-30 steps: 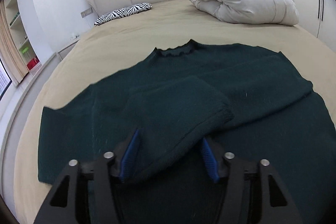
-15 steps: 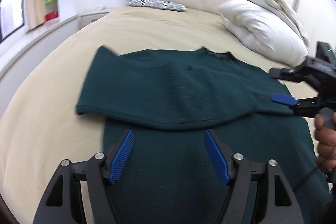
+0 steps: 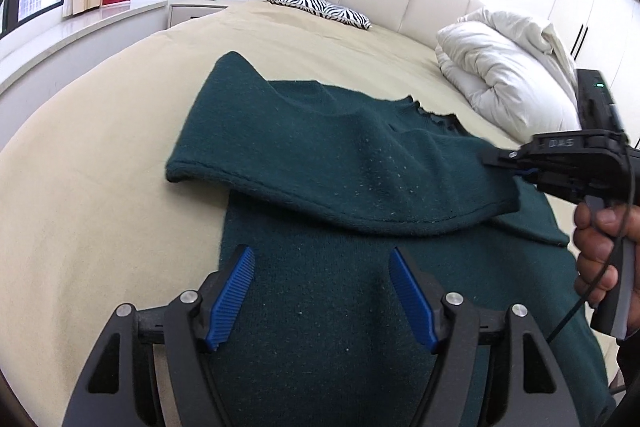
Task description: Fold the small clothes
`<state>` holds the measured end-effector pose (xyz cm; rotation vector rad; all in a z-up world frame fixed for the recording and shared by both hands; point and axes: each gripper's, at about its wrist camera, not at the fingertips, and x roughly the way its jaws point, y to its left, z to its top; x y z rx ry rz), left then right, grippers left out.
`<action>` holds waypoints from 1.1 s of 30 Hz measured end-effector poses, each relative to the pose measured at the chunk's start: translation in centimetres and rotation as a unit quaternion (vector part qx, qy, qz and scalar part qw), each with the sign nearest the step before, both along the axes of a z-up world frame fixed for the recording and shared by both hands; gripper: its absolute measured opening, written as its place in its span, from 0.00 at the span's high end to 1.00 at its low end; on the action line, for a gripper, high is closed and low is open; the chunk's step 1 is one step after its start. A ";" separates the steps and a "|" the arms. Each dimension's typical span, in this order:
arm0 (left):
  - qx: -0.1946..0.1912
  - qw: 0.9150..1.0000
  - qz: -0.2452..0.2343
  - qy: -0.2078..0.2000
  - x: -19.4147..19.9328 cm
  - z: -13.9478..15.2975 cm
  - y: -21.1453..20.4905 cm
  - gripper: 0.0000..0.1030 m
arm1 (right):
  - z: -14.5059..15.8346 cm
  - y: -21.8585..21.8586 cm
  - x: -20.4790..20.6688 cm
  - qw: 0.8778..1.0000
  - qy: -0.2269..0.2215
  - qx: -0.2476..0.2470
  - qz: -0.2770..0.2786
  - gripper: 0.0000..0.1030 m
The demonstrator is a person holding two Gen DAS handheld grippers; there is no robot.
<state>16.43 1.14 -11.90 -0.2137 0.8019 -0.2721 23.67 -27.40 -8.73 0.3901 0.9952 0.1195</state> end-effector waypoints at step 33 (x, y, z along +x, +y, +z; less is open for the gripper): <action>0.078 0.993 0.035 0.079 19.2 0.8 0.4 0.92 | -1.6 -9.3 -0.6 0.998 -0.018 -0.043 -0.040 0.94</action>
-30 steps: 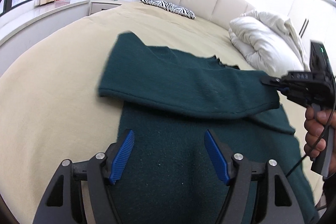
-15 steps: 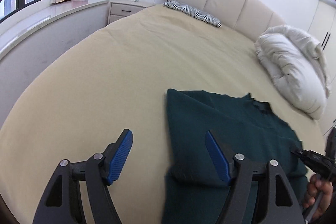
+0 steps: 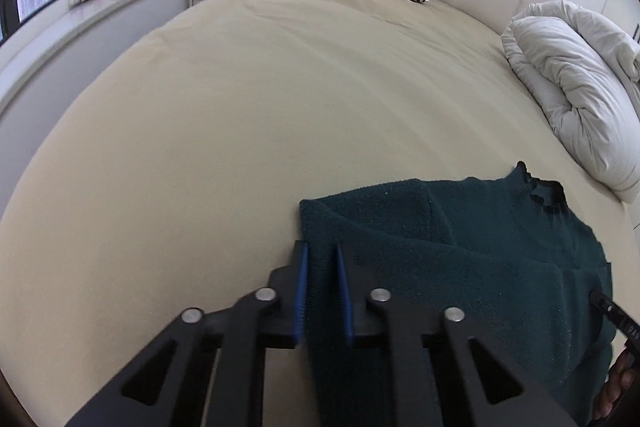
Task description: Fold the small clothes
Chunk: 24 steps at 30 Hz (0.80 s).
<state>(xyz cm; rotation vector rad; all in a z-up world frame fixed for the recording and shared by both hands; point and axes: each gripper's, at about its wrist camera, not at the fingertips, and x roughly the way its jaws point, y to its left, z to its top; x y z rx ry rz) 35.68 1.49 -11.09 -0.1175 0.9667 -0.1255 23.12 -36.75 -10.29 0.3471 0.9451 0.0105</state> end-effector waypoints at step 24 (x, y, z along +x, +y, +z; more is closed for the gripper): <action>-0.021 0.999 0.010 -0.044 -6.1 1.9 2.2 0.50 | 0.8 -2.1 -2.1 0.995 -0.020 0.082 -0.058 0.48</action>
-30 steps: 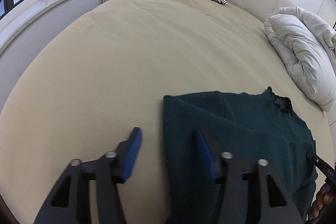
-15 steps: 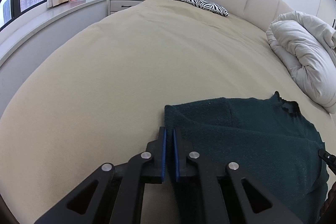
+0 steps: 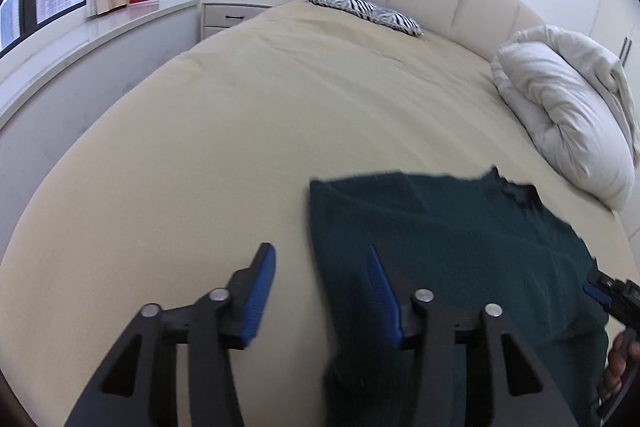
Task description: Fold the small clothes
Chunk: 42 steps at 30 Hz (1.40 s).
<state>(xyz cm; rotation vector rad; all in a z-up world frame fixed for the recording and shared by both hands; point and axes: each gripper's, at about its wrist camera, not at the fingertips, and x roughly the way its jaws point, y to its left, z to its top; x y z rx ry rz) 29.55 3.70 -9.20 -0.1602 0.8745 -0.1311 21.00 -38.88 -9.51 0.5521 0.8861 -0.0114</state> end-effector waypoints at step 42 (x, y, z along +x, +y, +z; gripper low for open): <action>-0.014 0.999 -0.021 0.020 -13.3 0.7 5.1 0.45 | 2.3 0.5 -13.1 0.999 0.004 -0.030 -0.023 0.52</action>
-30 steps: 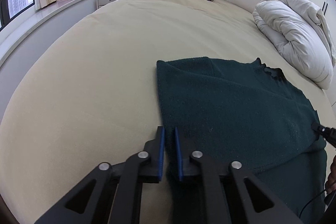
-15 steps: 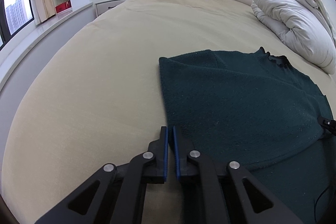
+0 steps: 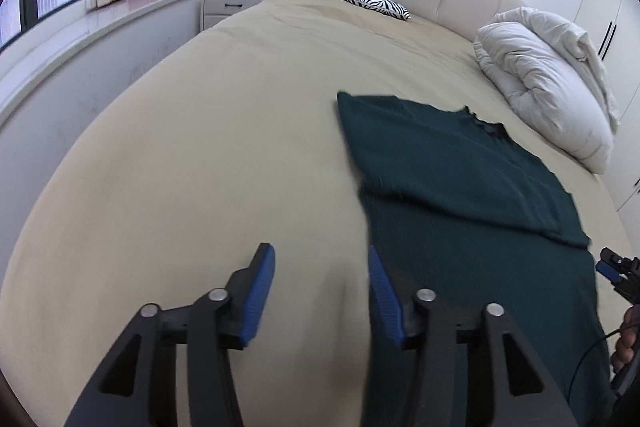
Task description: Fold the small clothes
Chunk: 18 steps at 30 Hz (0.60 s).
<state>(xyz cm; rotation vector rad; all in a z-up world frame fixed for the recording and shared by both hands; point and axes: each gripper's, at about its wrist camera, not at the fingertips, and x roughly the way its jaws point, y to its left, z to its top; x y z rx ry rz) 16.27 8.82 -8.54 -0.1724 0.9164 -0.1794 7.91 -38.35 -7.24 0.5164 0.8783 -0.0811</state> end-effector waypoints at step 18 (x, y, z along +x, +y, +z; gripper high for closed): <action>-0.169 0.975 -0.055 0.134 -14.9 -2.3 3.1 0.43 | 1.2 -3.7 -21.8 0.996 0.004 0.084 -0.043 0.42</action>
